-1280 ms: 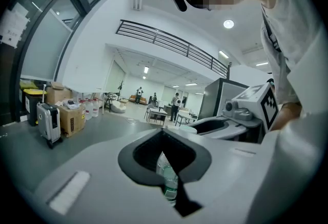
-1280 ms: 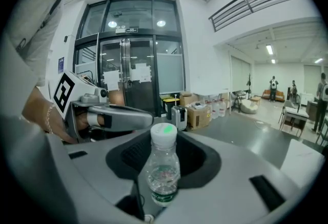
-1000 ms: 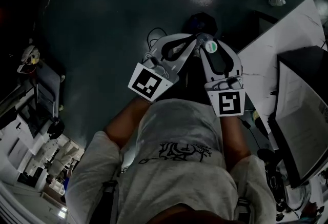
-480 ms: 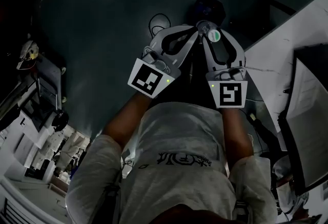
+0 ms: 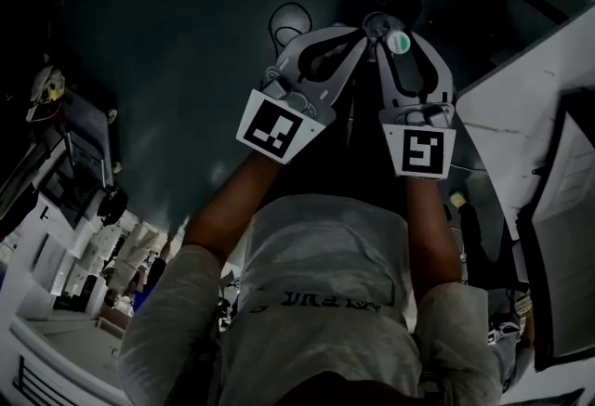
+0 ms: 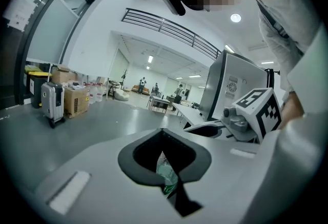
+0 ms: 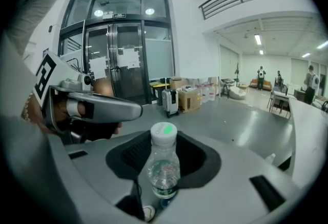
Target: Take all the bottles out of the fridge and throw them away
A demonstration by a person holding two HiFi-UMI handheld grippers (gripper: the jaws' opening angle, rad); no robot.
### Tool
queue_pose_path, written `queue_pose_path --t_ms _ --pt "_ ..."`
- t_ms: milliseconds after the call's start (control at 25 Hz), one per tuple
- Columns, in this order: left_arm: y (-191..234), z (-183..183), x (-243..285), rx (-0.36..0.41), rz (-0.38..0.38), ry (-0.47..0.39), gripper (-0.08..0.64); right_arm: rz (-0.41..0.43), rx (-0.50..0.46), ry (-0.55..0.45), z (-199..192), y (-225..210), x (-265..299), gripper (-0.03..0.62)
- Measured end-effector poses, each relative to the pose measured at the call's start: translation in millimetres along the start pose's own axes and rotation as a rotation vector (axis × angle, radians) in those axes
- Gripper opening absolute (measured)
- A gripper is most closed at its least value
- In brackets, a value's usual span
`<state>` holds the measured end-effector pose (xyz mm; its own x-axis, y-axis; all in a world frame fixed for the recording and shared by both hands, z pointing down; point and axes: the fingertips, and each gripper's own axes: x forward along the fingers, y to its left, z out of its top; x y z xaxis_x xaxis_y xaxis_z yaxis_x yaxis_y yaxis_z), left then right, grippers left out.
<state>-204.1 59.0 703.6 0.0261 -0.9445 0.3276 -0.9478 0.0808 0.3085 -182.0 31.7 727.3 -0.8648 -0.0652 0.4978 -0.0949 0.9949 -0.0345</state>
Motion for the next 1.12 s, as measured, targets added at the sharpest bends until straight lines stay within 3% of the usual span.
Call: queue_pose_path --t_ms 680,920,1120 --pt "44 -88 48 -0.010 0.035 0.061 0.006 -0.033 -0.013 0.076 -92 -23 64 0.153" --pt "48 -93 58 -0.022 0.040 0.051 0.006 -0.046 0.022 0.067 -109 -28 69 0.155" --pt "43 -86 56 -0.017 0.039 0.044 0.006 -0.050 0.010 0.032 -98 -30 64 0.155"
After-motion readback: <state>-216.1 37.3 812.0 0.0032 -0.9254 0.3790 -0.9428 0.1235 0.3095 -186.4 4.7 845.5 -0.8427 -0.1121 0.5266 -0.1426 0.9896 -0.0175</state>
